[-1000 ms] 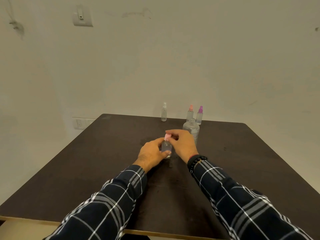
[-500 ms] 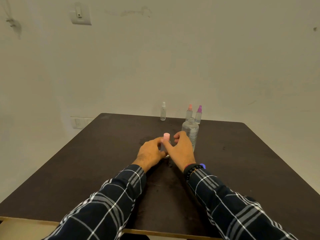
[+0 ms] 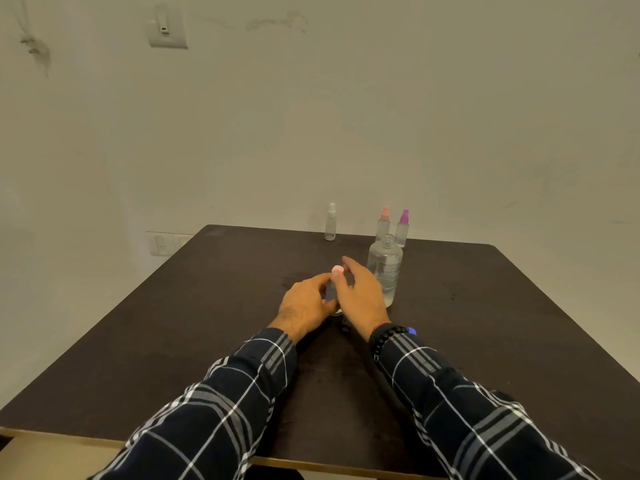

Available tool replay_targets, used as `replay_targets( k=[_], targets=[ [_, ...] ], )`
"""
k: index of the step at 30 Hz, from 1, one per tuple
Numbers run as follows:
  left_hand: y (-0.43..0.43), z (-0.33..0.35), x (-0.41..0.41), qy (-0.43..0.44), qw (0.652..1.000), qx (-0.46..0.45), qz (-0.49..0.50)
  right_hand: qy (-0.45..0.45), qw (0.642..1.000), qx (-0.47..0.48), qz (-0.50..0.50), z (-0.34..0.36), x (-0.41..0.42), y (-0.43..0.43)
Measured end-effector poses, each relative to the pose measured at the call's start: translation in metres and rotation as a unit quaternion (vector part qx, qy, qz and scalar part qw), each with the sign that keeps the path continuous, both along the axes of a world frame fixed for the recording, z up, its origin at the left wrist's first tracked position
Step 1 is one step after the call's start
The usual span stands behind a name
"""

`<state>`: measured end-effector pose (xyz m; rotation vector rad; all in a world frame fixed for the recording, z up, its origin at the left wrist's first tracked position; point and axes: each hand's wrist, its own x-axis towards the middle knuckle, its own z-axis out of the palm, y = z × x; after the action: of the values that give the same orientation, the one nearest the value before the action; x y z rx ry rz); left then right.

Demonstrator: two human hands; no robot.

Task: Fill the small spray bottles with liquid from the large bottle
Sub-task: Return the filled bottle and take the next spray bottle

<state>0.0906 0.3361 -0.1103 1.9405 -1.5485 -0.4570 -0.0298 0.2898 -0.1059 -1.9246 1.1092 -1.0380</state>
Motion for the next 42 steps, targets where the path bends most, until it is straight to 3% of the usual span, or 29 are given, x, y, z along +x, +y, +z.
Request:
replay_targets(
  k=[8, 13, 26, 28, 31, 34, 39, 42],
  targets=[
    [0.001, 0.001, 0.0, 0.009, 1.0, 0.005, 0.004, -0.048, 0.998, 0.013, -0.029, -0.004, 0.003, 0.0],
    [-0.001, 0.0, 0.0, -0.008, 1.0, 0.006, 0.004, -0.002, 1.0, 0.0, 0.031, -0.001, -0.003, -0.01],
    [-0.001, -0.003, 0.001, -0.006, 1.0, 0.001, 0.009, 0.011, 0.999, 0.018, -0.028, 0.007, -0.002, -0.003],
    [-0.002, -0.002, 0.001, -0.008, 1.0, 0.0, 0.008, -0.023, 0.998, 0.001, -0.058, 0.007, -0.011, 0.005],
    [-0.001, -0.002, 0.001, -0.02, 1.0, -0.012, 0.005, -0.072, 0.977, -0.069, -0.187, 0.005, -0.028, 0.015],
    [-0.003, -0.004, 0.001, -0.018, 1.0, -0.01, 0.009, -0.08, 0.95, -0.061, -0.295, 0.002, -0.044, 0.004],
    [-0.007, -0.005, 0.004, -0.019, 1.0, -0.01, 0.001, -0.072, 0.985, 0.071, -0.144, 0.004, -0.056, -0.035],
    [-0.014, -0.004, 0.012, -0.017, 1.0, 0.01, -0.015, -0.075, 0.988, 0.101, -0.094, 0.004, -0.054, -0.047]
  ],
)
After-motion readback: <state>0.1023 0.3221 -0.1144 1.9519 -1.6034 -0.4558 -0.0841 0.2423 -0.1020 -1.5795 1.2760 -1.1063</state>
